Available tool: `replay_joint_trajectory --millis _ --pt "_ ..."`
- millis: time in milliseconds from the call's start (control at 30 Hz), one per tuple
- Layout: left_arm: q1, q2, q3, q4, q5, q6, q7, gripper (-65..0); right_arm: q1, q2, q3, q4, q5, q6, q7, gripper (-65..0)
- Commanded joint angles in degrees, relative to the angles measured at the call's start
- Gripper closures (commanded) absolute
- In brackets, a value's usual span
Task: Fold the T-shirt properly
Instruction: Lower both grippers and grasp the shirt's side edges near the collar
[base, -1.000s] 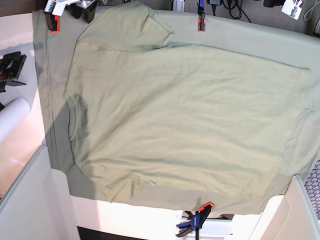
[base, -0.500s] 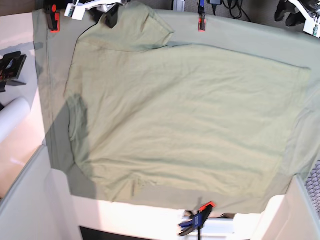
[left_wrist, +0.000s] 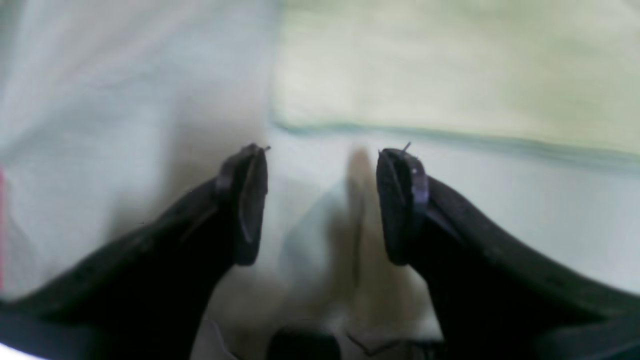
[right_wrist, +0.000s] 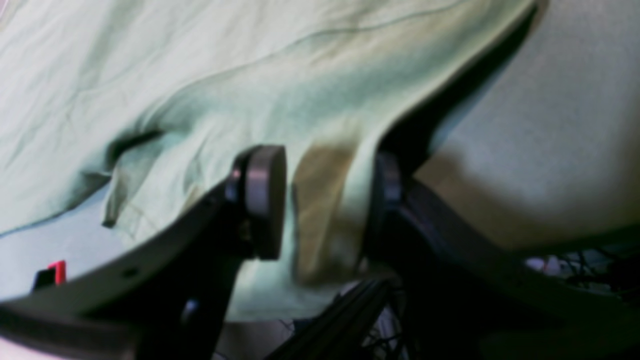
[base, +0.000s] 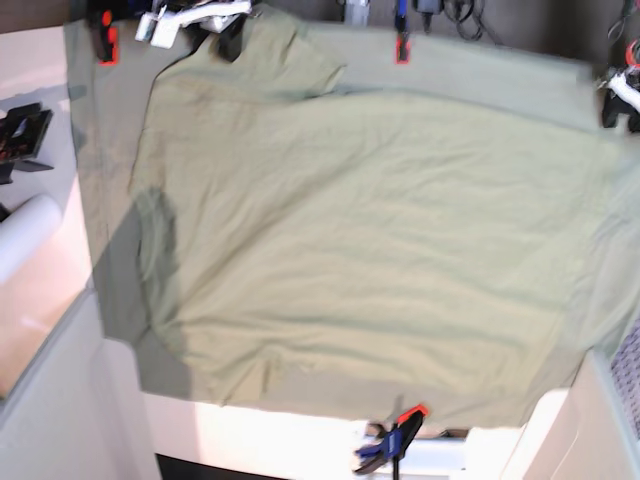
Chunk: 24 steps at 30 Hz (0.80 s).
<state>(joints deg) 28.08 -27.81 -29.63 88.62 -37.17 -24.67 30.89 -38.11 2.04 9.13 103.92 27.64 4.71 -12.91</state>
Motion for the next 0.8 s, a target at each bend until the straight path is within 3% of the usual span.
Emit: replay_joint_trajectory --millis 0,267,567,767 --pt "-1.8 -1.5 -0.5 -1.6 -0.7 0.0 -0.9 -38.3 -0.3 0.1 0.0 0.7 -0.4 0.2 0.2 -25.4" --pt "-10.2 -2.7 -0.4 -14.2 -2.1 0.0 0.2 -38.3 -0.3 0.1 0.0 0.7 -0.9 0.2 0.2 -25.4" --pt "-7.9 -2.4 4.2 -13.0 -7.8 -6.4 6.1 -38.3 -0.3 0.0 0.0 0.7 -1.1 0.2 0.2 -25.3" --pt "-5.0 -2.2 7.3 -6.1 -7.5 -6.7 6.6 -38.2 -0.3 0.0 0.0 0.7 -1.3 0.2 0.3 -25.3"
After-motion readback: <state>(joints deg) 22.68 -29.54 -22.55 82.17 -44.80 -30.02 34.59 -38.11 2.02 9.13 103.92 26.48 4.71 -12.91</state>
